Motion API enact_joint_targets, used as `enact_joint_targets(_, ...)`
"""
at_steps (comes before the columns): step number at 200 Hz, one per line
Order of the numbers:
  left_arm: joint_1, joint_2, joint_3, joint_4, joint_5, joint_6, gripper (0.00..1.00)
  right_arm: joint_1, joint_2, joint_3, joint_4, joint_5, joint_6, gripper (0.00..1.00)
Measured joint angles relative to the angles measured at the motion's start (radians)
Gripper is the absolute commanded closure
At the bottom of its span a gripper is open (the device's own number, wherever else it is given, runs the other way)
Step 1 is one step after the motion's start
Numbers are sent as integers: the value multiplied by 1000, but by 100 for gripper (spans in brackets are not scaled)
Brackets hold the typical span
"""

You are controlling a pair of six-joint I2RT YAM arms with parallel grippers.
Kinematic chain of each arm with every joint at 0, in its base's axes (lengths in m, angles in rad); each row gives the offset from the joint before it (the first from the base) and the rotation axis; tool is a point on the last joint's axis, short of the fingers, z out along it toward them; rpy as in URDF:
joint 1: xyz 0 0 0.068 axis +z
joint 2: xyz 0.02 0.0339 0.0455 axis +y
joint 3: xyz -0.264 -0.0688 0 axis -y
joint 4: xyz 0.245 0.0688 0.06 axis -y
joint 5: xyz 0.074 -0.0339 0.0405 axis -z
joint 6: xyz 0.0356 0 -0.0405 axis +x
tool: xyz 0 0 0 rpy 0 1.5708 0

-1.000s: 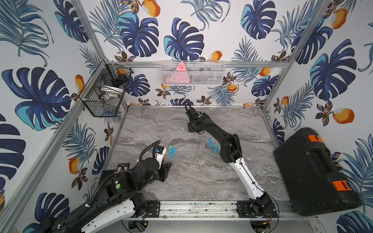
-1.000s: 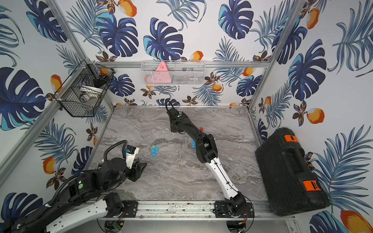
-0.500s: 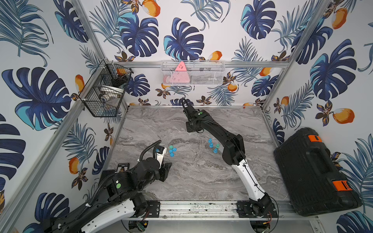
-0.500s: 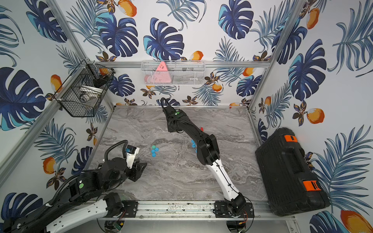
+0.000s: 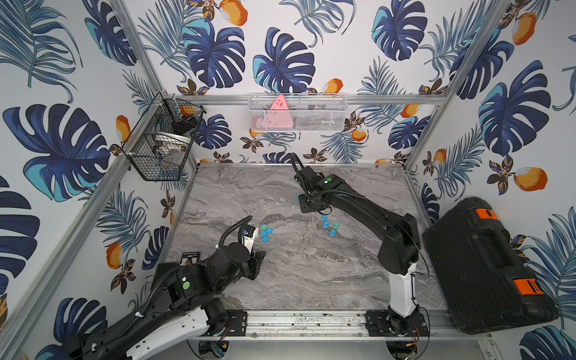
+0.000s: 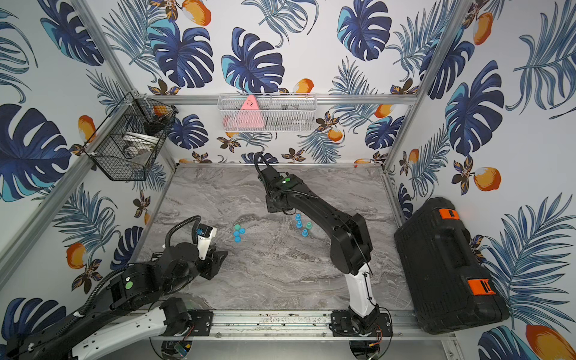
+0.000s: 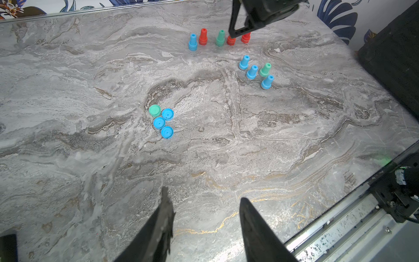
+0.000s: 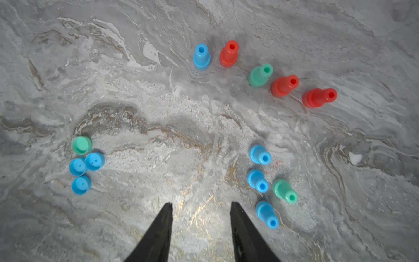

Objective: Close the stamp cap
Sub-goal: Move the cover to the center of the board.

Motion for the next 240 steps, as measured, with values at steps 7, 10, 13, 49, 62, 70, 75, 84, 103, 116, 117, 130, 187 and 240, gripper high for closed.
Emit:
enact_joint_targets(7,0,3,0,0,0,0,48,2,-55,-54,11,3,3,54)
enact_joint_targets(10,0,5,0,0,0,0,48,1,-77,-75,15,7,5,54)
enact_joint_targets(13,0,6,0,0,0,0,48,1,-97,-94,18,8,7,54)
enact_joint_targets(49,0,35,0,0,-8,0,48,3,-346,-367,53,39,37,52)
enact_joint_targets(62,0,47,0,-1,-11,0,48,1,-435,-461,57,47,48,51)
enact_joint_targets(70,0,55,0,-1,-16,-1,48,-2,-489,-523,62,55,55,51)
enact_joint_targets(75,0,60,0,-1,-17,-2,48,-3,-519,-555,61,58,58,50)
enact_joint_targets(84,0,71,1,-1,-19,-6,48,-8,-569,-607,58,65,70,50)
enact_joint_targets(103,0,102,6,0,-22,-29,48,-19,-672,-708,62,70,79,49)
enact_joint_targets(116,0,126,6,6,-19,-40,48,-30,-734,-760,59,68,88,49)
enact_joint_targets(117,0,127,6,7,-18,-41,48,-31,-737,-763,59,69,89,49)
enact_joint_targets(130,0,152,2,34,-11,-58,48,-40,-787,-797,58,69,96,48)
enact_joint_targets(187,3,302,-4,160,24,-90,49,-58,-942,-919,54,74,104,47)
enact_joint_targets(240,95,383,-35,279,82,-119,49,-55,-972,-930,56,94,122,47)
